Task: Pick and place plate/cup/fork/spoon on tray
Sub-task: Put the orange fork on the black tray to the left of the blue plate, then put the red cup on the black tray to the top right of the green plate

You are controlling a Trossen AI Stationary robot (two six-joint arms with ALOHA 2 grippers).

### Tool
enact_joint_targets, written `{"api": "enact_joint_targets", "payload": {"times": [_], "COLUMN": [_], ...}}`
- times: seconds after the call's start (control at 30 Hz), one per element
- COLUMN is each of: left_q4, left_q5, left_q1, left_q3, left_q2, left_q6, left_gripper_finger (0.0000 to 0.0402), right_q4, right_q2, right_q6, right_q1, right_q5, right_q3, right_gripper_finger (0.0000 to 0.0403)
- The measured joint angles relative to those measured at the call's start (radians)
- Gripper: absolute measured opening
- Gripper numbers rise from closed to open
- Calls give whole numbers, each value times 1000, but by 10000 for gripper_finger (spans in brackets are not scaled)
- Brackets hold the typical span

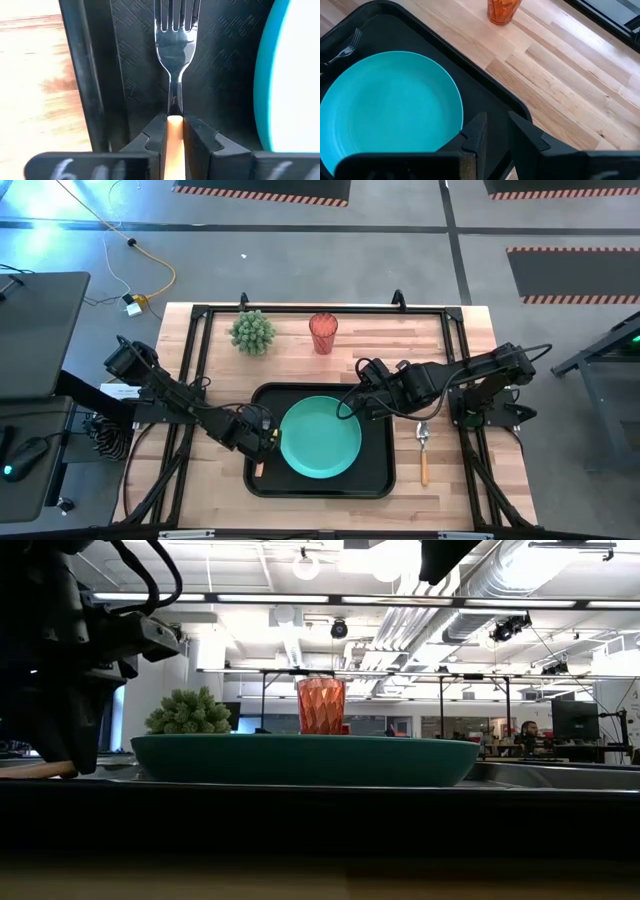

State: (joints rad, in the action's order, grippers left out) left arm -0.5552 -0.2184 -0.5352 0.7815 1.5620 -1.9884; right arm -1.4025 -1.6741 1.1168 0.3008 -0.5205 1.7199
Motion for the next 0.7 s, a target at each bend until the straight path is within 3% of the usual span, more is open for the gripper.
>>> {"api": "enact_joint_targets", "payload": {"times": [0.7], "left_q4": [-1], "left_q5": [2], "left_q1": [1], "left_q3": [0], "left_q2": [-5], "left_q6": [0], "left_gripper_finger": [67], "right_q4": [0], "right_q2": [0], "right_q6": [-18], "right_q1": [0], "right_q5": [0], "right_q3": [0], "right_gripper_finger": [68]}}
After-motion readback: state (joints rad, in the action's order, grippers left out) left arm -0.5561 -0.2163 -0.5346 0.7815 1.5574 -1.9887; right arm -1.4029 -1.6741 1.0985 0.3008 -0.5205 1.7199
